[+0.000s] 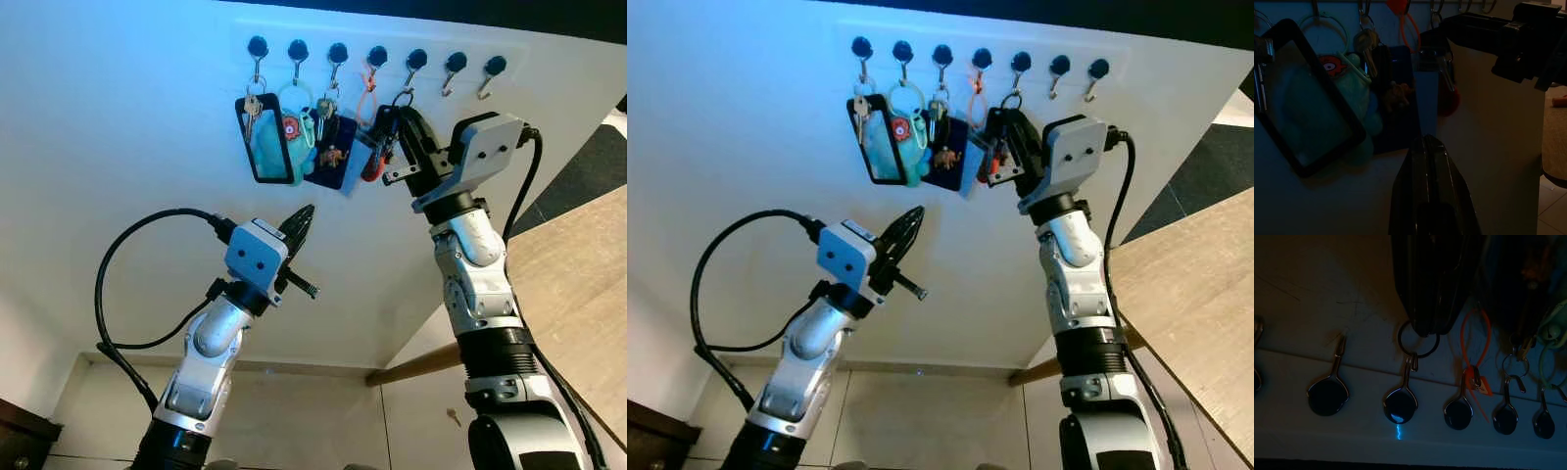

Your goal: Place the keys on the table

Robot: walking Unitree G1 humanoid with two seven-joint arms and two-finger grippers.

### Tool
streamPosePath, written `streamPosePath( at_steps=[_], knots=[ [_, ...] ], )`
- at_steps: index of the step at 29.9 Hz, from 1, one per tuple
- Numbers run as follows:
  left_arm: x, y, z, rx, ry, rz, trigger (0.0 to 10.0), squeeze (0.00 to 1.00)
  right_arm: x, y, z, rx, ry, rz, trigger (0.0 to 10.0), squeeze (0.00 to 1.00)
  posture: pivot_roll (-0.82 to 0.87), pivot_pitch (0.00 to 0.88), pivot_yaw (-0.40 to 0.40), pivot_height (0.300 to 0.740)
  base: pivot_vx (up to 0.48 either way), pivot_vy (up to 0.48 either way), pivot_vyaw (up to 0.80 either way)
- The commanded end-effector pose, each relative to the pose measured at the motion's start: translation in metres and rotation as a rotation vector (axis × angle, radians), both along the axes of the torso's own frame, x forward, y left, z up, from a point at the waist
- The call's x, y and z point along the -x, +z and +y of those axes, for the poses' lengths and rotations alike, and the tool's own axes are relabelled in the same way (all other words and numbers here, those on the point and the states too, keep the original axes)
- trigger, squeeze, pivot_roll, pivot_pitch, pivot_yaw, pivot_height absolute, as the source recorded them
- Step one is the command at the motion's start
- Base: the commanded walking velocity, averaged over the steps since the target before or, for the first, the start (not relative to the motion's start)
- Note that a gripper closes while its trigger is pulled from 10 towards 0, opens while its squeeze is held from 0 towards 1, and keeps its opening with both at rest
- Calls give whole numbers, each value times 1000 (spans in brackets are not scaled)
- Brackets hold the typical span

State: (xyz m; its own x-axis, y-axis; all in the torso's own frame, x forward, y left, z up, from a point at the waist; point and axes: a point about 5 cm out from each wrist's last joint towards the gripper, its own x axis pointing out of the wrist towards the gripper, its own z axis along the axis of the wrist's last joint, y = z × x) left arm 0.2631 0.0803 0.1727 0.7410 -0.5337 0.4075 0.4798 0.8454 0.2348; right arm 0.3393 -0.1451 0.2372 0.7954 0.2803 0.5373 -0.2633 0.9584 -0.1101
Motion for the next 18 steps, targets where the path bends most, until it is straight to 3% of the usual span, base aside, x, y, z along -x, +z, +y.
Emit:
streamPosePath(
  at_steps=[1,18],
  knots=[
    [0,2,-3,-8,-11,-7,10000,0,0,-1,-5,-15,-15,7,0,0,70,42,-62,740,0,0,0],
    [0,6,-4,-4,-9,-18,10000,0,9,28,-2,-64,-21,-135,0,0,72,59,-64,740,0,0,0]
  ],
)
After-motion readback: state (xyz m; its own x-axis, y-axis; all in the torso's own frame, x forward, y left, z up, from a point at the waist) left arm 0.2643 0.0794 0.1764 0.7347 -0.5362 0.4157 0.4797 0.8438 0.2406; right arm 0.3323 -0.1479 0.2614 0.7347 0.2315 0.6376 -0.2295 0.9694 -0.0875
